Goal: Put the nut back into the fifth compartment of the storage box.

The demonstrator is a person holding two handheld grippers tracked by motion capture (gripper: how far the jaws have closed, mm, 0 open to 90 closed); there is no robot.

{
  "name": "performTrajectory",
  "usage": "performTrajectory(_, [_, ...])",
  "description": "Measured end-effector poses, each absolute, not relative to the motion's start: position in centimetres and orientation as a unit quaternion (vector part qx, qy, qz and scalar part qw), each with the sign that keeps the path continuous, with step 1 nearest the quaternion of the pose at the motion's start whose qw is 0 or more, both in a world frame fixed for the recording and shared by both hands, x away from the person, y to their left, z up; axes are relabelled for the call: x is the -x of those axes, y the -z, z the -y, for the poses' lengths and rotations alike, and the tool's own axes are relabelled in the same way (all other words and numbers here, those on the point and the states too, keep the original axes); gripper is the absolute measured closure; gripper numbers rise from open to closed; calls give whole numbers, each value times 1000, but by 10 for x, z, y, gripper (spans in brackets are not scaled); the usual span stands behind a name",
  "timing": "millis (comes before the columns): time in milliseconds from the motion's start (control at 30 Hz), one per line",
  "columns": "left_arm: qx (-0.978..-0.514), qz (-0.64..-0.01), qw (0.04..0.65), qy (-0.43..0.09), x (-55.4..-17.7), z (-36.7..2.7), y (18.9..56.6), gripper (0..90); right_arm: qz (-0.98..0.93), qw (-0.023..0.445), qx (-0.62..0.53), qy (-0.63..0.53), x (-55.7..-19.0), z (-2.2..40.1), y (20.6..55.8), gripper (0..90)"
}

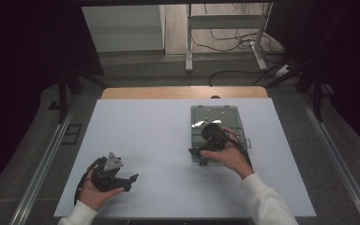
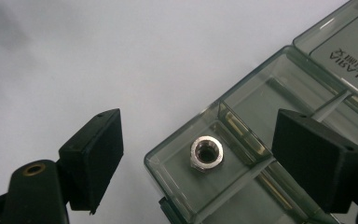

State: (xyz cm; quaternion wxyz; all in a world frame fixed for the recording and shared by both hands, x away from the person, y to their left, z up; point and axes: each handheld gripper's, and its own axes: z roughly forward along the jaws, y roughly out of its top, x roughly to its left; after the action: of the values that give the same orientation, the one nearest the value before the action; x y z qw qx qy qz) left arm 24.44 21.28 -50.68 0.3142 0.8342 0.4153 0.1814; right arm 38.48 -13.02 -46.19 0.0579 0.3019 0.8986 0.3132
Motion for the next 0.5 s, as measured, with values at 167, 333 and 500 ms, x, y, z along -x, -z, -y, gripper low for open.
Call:
performTrajectory(167, [-834,-415,316,-179,-245,-212,506,118,-893,69,-302,-326,-380,138,457,162])
performTrajectory(333, [-835,-414,316,-180,-245,-212,507,118,-880,83,-313,-349,-370,157,451,154])
performTrajectory(500, [-835,-412,314,-185,-242,-213,506,118,-870,101,-322,-359,-363,171,448,148])
